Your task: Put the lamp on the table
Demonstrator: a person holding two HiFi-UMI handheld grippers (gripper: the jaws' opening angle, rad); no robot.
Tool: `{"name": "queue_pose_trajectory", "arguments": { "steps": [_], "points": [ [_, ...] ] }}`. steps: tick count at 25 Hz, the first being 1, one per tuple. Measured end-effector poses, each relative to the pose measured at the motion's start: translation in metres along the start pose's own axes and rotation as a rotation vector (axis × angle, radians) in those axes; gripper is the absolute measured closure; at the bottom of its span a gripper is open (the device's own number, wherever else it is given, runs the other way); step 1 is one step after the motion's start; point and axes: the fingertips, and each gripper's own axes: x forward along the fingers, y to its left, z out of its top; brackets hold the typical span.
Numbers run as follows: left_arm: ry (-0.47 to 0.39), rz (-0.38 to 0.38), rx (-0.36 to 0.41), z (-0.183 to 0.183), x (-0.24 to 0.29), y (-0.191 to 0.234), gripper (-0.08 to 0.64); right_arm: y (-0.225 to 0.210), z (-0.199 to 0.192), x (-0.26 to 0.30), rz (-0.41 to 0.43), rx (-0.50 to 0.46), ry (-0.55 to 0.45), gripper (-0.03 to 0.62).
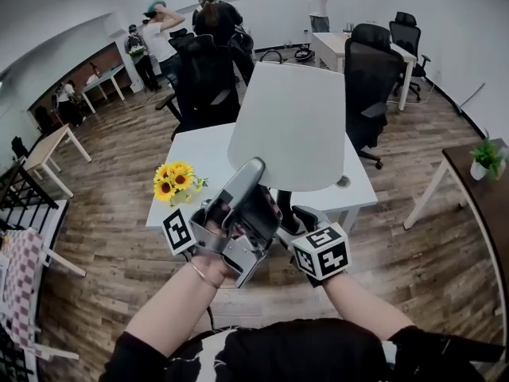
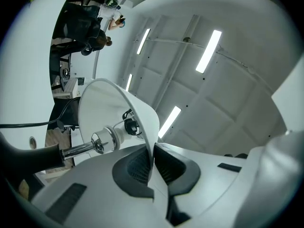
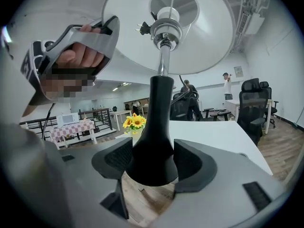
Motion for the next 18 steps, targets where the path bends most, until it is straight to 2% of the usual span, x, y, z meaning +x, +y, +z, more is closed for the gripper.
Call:
{"name": "queue_pose_trajectory", "arguments": {
  "steps": [10, 18],
  "points": [
    [0.022, -0.006, -0.07, -0.011, 0.006, 0.013, 0.546, -0.018, -0.011, -0.017, -0.088, 0.037, -0.001, 0.311],
    [0.036, -0.021, -0.098, -0.018, 0.042, 0.049, 0.546, -0.071, -0.009, -0.022, -0.113, 0.069, -0.002, 0.311]
  ]
}}
